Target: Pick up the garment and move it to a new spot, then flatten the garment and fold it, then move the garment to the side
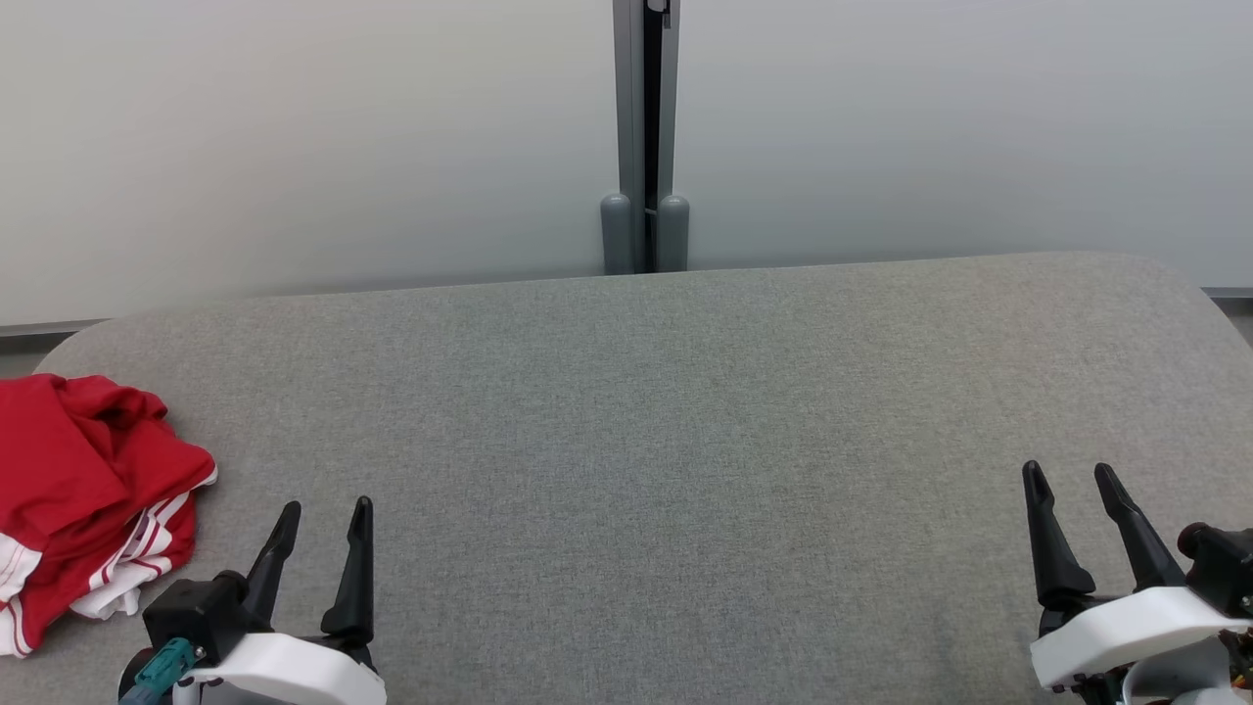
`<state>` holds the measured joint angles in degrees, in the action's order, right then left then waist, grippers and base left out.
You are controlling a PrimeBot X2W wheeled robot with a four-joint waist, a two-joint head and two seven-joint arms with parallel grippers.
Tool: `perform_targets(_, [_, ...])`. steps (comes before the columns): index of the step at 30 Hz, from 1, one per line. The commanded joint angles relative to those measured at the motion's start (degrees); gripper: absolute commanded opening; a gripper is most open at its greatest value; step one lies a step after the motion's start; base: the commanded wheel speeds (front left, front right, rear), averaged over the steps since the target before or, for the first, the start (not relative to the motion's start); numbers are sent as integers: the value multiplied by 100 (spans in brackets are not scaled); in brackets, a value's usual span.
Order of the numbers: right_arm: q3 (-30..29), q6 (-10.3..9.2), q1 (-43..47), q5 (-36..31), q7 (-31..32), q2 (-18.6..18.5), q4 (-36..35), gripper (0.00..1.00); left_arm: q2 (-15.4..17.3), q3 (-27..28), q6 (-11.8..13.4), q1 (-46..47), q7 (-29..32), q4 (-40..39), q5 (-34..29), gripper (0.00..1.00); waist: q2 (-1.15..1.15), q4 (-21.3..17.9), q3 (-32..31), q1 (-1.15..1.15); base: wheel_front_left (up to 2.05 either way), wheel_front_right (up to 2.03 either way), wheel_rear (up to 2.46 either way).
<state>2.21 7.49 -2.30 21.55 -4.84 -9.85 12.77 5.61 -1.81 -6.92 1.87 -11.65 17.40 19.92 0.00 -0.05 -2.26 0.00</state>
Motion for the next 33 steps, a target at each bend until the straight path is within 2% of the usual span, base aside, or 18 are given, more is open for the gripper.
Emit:
perform_targets(1, [-1,0,17,-112,-58,-48,-25,100,37,12,28,38,-47,-5,-138,100,0,1,-4,0,0,0,0])
perform_targets(21, [-14,0,97,-793,-198,-69,-25,100,-43,52,67,29,-267,103,-951,100,0,21,-14,0,0,0,0])
perform_targets(33, [-56,0,101,-991,-228,-71,-71,100,-96,101,67,75,-362,178,-1226,100,0,11,21,0,0,0,0])
